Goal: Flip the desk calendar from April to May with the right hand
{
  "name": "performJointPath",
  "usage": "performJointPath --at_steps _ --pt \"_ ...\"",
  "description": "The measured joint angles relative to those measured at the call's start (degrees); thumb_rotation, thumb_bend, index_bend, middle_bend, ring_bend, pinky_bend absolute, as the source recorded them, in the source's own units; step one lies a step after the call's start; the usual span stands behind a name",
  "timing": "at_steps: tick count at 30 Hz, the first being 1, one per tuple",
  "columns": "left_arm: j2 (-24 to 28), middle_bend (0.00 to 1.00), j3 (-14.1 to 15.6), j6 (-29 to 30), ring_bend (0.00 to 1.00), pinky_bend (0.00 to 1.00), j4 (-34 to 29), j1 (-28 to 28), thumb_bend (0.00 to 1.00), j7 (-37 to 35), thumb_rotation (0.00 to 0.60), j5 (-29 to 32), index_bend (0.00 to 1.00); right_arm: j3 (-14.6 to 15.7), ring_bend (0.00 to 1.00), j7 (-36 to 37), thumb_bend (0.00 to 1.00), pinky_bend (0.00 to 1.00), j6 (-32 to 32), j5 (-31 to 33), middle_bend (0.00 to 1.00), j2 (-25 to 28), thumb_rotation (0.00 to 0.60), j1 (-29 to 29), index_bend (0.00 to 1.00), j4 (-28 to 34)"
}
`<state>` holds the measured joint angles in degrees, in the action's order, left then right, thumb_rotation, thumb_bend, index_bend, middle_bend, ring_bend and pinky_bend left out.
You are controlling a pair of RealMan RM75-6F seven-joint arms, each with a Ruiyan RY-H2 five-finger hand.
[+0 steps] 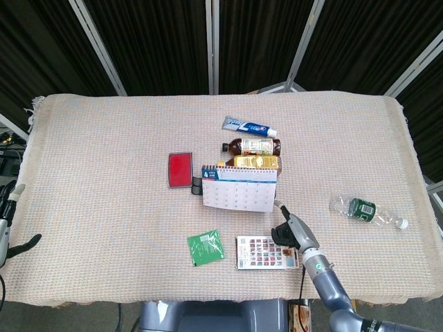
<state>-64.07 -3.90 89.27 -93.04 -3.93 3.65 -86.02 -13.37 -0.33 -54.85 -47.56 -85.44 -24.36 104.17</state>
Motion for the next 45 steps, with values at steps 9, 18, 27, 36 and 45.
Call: performJointPath --at_steps 9,18,27,36,45 --pt "-0.14 0.0 0.24 0.13 0.0 0.0 -0.17 0.08 0.11 0.45 0.6 -0.45 0.0 1.54 0.82 -1.95 0.53 0.71 -6.0 -0.92 0.87 -0.82 0.6 1.09 0.01 3.26" --pt "-0.07 0.0 0.34 0.44 0.0 0.0 -1.11 0.16 0.11 1.09 0.6 -0.94 0.0 3.87 0.82 -1.76 0.53 0.71 -8.45 -4.64 0.87 -0.35 0.6 2.82 0.04 6.93" --pt "0.05 0.0 0.17 0.27 0.0 0.0 -0.91 0.13 0.11 0.61 0.6 -0.63 0.0 4.2 0.82 -2.31 0.52 0.71 -8.57 -4.76 0.87 -1.68 0.6 2.45 0.09 6.72" --pt "-0.15 0.0 0.0 0.46 0.0 0.0 -0.83 0.19 0.11 0.39 0.6 -0.47 0.0 3.13 0.74 1.11 0.48 0.62 -12.93 -12.89 0.77 -2.35 0.6 3.86 0.23 7.41" --pt "-0.66 0.0 -0.42 0.39 0.0 0.0 -0.86 0.17 0.11 0.21 0.6 0.31 0.0 -0.96 0.35 6.37 0.38 0.36 -16.32 -18.23 0.39 0.31 0.6 4.86 0.27 8.71"
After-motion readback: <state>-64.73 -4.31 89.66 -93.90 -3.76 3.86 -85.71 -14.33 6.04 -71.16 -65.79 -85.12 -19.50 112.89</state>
